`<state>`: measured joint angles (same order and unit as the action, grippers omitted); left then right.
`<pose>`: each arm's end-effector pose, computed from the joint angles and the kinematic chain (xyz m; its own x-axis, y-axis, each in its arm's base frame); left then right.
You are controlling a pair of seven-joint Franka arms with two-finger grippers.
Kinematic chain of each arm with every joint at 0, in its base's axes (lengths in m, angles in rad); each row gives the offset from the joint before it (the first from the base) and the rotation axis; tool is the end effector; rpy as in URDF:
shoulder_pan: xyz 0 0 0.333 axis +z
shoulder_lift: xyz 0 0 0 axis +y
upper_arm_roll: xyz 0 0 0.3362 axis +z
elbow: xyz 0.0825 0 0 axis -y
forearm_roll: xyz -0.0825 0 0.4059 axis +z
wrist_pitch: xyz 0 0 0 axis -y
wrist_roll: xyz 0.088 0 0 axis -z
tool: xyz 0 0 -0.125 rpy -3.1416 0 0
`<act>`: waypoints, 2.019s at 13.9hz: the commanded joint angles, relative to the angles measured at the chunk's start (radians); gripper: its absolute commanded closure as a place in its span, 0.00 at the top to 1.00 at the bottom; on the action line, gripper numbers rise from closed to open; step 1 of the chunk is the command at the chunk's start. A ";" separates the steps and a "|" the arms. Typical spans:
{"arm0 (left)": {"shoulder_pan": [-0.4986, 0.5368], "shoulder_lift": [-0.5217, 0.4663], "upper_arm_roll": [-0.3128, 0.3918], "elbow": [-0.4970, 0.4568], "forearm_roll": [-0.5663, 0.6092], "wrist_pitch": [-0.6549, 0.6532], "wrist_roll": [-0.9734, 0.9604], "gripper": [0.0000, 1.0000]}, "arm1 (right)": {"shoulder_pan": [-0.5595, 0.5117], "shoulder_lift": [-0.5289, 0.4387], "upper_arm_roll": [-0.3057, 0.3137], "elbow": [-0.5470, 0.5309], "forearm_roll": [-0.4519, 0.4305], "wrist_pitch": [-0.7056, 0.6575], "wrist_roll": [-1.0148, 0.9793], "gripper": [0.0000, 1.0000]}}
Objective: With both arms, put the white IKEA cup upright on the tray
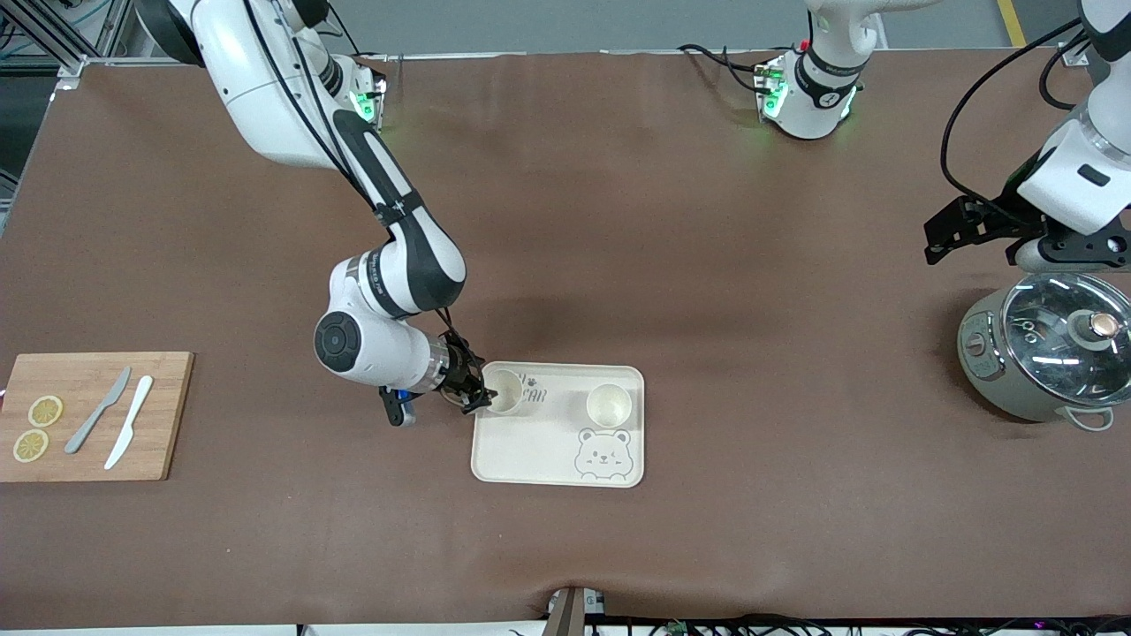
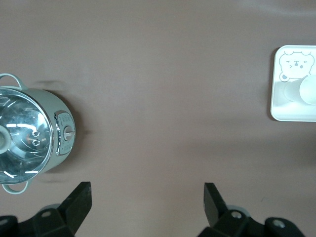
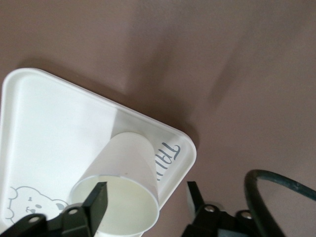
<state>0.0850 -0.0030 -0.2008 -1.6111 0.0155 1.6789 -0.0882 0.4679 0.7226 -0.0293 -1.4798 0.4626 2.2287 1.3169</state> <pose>0.5831 -0.0662 0.6183 0.9970 -0.0290 0.0718 -0.0284 -0.9995 -0.0098 0.6729 0.3420 0.2385 0.3939 -0.8552 -0.3369 -0.9160 -0.3957 -0.0667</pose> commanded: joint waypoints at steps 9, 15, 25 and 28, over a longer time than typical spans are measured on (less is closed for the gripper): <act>0.021 -0.057 0.000 0.017 -0.020 -0.081 0.025 1.00 | -0.064 -0.019 -0.012 0.170 -0.205 -0.132 -0.059 1.00; 0.021 -0.057 -0.005 0.019 -0.020 -0.081 0.025 1.00 | -0.109 -0.126 -0.018 0.167 -0.229 -0.271 -0.260 1.00; 0.021 -0.057 -0.005 0.019 -0.019 -0.088 0.024 1.00 | -0.336 -0.328 -0.020 0.147 -0.272 -0.549 -0.839 1.00; 0.021 -0.052 -0.005 0.019 -0.017 -0.071 0.022 1.00 | -0.409 -0.388 -0.020 0.118 -0.277 -0.586 -0.976 1.00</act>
<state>0.0984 -0.0469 -0.2023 -1.5908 0.0144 1.6045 -0.0819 0.1019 0.4011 -0.0668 -1.3042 0.2095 1.6553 0.4294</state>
